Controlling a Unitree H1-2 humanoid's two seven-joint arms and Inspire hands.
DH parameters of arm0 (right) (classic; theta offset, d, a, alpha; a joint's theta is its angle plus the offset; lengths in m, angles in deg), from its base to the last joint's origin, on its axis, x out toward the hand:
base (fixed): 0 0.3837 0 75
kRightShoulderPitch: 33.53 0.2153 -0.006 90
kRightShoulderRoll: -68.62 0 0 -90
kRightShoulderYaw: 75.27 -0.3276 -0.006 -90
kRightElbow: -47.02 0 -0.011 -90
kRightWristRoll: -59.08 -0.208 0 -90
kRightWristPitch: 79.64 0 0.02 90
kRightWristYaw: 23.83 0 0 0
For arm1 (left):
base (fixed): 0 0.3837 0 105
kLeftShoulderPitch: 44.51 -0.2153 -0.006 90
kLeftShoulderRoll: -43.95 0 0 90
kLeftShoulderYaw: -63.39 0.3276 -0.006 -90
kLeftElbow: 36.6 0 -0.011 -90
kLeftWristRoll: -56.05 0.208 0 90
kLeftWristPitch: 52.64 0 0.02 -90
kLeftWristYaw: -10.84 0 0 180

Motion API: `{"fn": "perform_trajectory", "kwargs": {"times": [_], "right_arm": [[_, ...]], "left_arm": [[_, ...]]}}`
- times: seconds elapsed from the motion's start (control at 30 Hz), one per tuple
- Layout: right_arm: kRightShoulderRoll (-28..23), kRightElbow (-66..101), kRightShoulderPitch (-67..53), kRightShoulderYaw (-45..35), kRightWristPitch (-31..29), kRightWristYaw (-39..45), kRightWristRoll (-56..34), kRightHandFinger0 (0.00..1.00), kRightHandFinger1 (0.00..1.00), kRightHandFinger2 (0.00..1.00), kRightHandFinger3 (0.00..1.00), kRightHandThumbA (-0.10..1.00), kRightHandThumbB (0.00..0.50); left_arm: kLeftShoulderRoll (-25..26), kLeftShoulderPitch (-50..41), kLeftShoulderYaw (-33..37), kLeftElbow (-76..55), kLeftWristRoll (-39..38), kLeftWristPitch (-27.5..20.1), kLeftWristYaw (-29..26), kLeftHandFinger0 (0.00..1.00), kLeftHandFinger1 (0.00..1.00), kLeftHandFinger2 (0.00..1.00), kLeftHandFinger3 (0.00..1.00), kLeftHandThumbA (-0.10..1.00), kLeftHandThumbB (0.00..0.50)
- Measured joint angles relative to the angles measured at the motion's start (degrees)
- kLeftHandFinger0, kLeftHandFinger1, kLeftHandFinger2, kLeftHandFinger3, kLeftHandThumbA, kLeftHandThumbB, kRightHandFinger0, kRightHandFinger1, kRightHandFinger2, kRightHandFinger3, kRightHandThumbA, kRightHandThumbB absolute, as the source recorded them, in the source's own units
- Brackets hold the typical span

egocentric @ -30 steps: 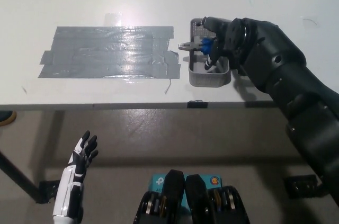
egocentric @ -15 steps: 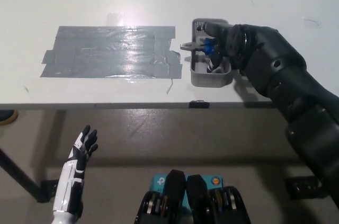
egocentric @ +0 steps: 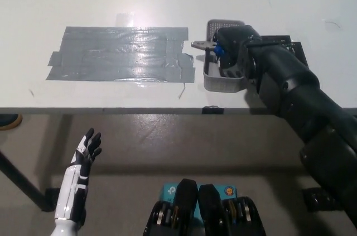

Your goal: The robot picks the blue plier placed on top of the container and places it on the grey area of the table

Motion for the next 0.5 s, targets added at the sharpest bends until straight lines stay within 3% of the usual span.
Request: {"fn": "perform_trajectory", "kwargs": {"times": [0.03,0.07,0.1,0.13,0.17,0.23,0.3,0.4,0.43,0.47,0.5], "right_arm": [[-0.04,0.0,-0.23,0.03,-0.18,-0.77,0.05,0.01,0.12,0.29,0.68,-0.1,0.269],[-0.07,0.0,-0.46,0.03,-0.41,-1.52,0.06,0.11,0.24,0.43,0.69,-0.1,0.283],[-0.09,0.0,-0.75,0.03,-0.73,-2.37,0.08,0.14,0.27,0.46,0.69,-0.1,0.282],[-0.11,0.0,-0.99,0.03,-1.0,-3.3,0.1,0.04,0.17,0.38,0.69,-0.1,0.26],[-0.15,0.01,-1.17,0.03,-1.22,-4.26,0.12,0.0,0.09,0.32,0.67,-0.1,0.247],[-0.19,0.03,-1.55,0.01,-1.64,-5.94,0.12,0.02,0.13,0.35,0.66,-0.1,0.245],[-0.27,0.03,-1.83,0.01,-2.19,-7.29,0.13,0.1,0.21,0.41,0.62,-0.1,0.281],[-0.48,0.06,-2.28,0.01,-3.09,-9.28,0.2,0.1,0.18,0.36,0.56,-0.1,0.263],[-0.53,0.07,-2.38,0.01,-3.33,-9.68,0.23,0.15,0.23,0.41,0.58,-0.1,0.269],[-0.6,0.08,-2.49,0.02,-3.68,-10.28,0.31,0.01,0.11,0.31,0.58,-0.1,0.272],[-0.66,0.08,-2.5,0.15,-3.9,-10.65,0.47,0.03,0.13,0.31,0.62,-0.1,0.299]], "left_arm": [[0.03,0.0,-0.01,0.03,0.04,-0.05,0.0,1.0,1.0,1.0,1.0,1.0,0.0],[0.05,-0.01,-0.01,0.05,0.07,-0.08,0.0,1.0,1.0,1.0,1.0,1.0,0.0],[0.07,-0.02,-0.02,0.04,0.07,-0.09,0.0,1.0,1.0,1.0,1.0,1.0,0.0],[0.08,-0.04,-0.05,0.04,0.08,-0.1,0.0,1.0,1.0,1.0,1.0,1.0,0.0],[0.08,-0.05,-0.06,0.04,0.09,-0.1,0.0,1.0,1.0,1.0,1.0,1.0,0.0],[0.08,-0.07,-0.08,0.05,0.17,-0.1,0.0,1.0,1.0,1.0,1.0,1.0,0.0],[0.09,-0.06,-0.08,0.05,0.31,-0.11,0.0,1.0,1.0,1.0,1.0,1.0,0.0],[0.08,-0.03,-0.1,0.16,0.32,-0.12,0.0,1.0,1.0,1.0,1.0,1.0,0.0],[0.08,-0.03,-0.11,0.17,0.3,-0.12,0.0,1.0,1.0,1.0,1.0,1.0,0.0],[0.08,-0.03,-0.16,0.17,0.26,-0.12,0.0,1.0,1.0,1.0,1.0,1.0,0.0],[0.08,-0.05,-0.2,0.16,0.25,-0.14,0.01,1.0,1.0,1.0,1.0,1.0,0.0]]}}
